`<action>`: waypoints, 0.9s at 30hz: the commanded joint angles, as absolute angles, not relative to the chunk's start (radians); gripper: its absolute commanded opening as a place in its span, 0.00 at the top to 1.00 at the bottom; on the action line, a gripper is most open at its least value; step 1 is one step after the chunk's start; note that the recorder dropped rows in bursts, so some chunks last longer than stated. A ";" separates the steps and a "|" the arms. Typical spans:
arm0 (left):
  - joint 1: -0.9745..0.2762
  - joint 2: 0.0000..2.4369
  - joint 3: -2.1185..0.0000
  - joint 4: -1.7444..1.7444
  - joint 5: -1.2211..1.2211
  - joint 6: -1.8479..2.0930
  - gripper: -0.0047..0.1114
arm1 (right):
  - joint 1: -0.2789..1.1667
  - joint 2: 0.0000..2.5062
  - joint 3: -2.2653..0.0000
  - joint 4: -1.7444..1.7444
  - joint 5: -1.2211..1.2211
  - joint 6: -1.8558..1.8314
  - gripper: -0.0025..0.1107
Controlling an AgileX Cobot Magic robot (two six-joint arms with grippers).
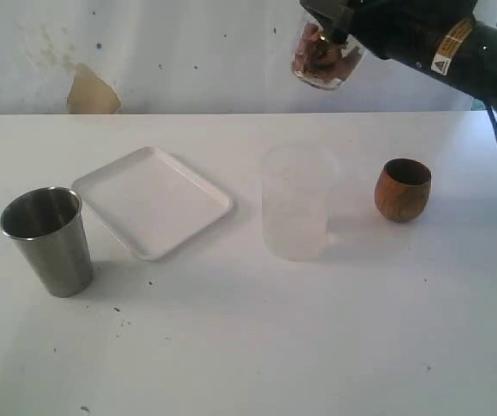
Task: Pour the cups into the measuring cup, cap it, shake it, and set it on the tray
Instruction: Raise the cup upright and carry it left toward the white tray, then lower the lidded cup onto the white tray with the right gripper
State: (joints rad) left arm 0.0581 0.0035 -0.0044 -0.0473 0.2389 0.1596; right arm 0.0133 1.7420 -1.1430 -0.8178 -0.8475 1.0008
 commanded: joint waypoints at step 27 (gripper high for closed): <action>0.056 0.000 0.000 -0.047 0.233 0.158 0.96 | 0.496 2.089 -1.338 -0.806 -0.743 0.757 0.98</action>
